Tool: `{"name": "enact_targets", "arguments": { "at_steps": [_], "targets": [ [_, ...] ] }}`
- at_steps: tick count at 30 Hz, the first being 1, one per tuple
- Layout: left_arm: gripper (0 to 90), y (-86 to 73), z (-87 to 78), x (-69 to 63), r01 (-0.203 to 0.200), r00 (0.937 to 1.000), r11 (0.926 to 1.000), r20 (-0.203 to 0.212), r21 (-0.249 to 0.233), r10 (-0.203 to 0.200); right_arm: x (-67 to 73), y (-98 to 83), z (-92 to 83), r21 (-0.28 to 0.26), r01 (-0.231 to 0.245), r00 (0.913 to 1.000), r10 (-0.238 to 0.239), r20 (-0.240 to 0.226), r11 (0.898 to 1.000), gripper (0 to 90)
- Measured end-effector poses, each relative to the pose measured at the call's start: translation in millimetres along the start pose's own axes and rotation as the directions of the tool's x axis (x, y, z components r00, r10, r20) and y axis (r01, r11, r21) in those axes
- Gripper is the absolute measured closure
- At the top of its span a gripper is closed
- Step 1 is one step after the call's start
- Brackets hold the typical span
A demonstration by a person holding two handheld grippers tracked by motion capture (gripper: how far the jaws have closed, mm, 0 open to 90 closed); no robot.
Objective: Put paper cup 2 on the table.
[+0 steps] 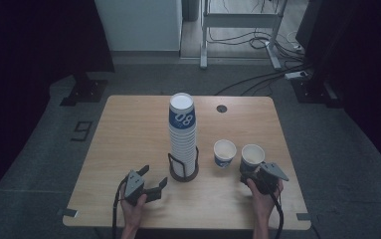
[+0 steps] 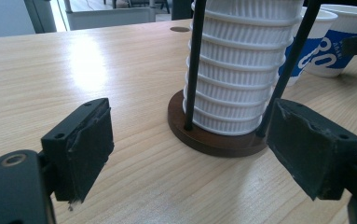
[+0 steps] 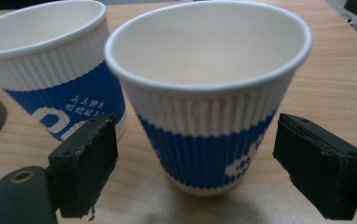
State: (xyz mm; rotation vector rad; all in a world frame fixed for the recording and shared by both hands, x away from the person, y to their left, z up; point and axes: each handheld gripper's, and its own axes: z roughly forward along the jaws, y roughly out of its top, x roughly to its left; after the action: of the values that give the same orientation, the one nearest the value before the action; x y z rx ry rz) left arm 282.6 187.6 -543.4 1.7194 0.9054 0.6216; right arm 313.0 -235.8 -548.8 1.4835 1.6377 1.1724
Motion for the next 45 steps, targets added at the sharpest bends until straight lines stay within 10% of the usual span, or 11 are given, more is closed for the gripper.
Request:
{"name": "enact_targets", "arguments": {
  "at_steps": [20, 35, 45],
  "targets": [
    [14.2, -1.9, -5.2, -6.7, 0.010, 0.9974, 0.9999, -0.071, -0.004, -0.010, 39.5, -15.4, -41.8, -0.150, 0.029, 0.9926, -0.046, -0.112, 0.988, 13.2],
    [14.1, -4.8, -11.4, -7.3, 0.013, 0.9969, 0.9989, -0.076, -0.044, -0.016, 91.5, -21.2, -30.4, -0.168, 0.083, 0.9599, -0.125, -0.251, 0.982, 13.2],
    [14.1, -5.2, -12.0, -6.1, 0.024, 0.9968, 0.9984, -0.075, -0.051, -0.028, 104.4, -26.2, -27.2, -0.188, 0.103, 0.9551, -0.150, -0.255, 0.977, 13.2]
  ]
}}
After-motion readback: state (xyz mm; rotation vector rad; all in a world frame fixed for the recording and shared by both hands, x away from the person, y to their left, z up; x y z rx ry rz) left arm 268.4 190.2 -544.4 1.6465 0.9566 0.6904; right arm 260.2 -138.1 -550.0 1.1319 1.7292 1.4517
